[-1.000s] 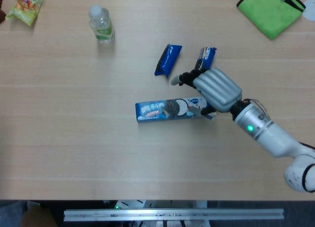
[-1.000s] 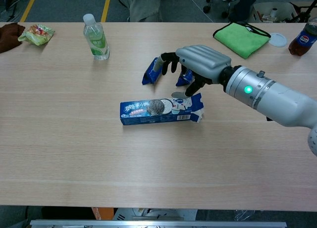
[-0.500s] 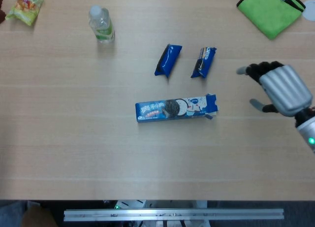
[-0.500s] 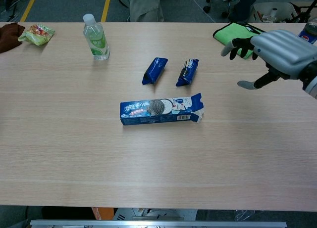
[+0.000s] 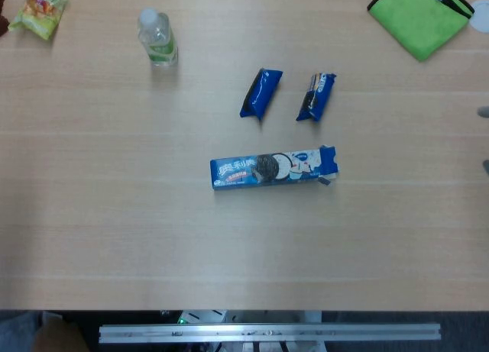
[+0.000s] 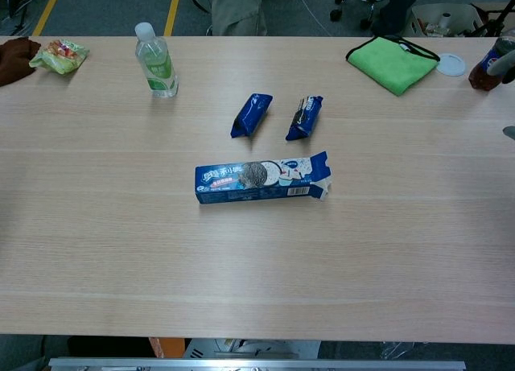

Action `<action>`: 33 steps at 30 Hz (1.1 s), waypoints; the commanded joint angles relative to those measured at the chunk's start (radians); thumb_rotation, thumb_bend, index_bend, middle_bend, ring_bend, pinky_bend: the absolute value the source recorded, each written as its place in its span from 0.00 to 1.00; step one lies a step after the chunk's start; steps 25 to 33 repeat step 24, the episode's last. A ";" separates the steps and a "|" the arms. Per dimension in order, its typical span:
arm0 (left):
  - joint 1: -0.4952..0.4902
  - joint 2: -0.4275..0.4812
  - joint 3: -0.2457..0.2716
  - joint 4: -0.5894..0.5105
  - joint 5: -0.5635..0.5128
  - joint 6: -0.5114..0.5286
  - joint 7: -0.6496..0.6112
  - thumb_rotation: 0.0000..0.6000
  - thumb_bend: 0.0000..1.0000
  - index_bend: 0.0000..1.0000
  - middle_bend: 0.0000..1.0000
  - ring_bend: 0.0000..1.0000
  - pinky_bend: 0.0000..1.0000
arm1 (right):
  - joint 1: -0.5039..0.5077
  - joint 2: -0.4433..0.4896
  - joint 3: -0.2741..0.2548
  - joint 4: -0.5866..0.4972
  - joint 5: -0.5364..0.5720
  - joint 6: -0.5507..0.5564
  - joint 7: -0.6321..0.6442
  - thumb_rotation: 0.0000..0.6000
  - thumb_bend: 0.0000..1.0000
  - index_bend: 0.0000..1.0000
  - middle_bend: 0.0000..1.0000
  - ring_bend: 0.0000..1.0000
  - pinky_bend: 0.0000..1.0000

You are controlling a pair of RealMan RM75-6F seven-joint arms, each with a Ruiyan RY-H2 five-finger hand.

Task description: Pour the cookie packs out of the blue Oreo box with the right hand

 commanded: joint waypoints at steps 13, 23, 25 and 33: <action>0.002 -0.014 -0.007 -0.005 -0.008 0.022 -0.005 1.00 0.26 0.27 0.24 0.19 0.24 | -0.120 0.024 -0.005 0.027 -0.085 0.083 0.066 1.00 0.19 0.28 0.37 0.35 0.41; 0.003 -0.015 -0.013 0.008 -0.024 0.022 -0.017 1.00 0.26 0.27 0.24 0.19 0.24 | -0.146 0.018 0.013 0.031 -0.106 0.080 0.070 1.00 0.19 0.28 0.37 0.35 0.41; 0.002 -0.016 -0.012 0.011 -0.024 0.019 -0.018 1.00 0.26 0.27 0.24 0.19 0.24 | -0.150 0.018 0.014 0.031 -0.108 0.081 0.071 1.00 0.19 0.28 0.37 0.35 0.41; 0.002 -0.016 -0.012 0.011 -0.024 0.019 -0.018 1.00 0.26 0.27 0.24 0.19 0.24 | -0.150 0.018 0.014 0.031 -0.108 0.081 0.071 1.00 0.19 0.28 0.37 0.35 0.41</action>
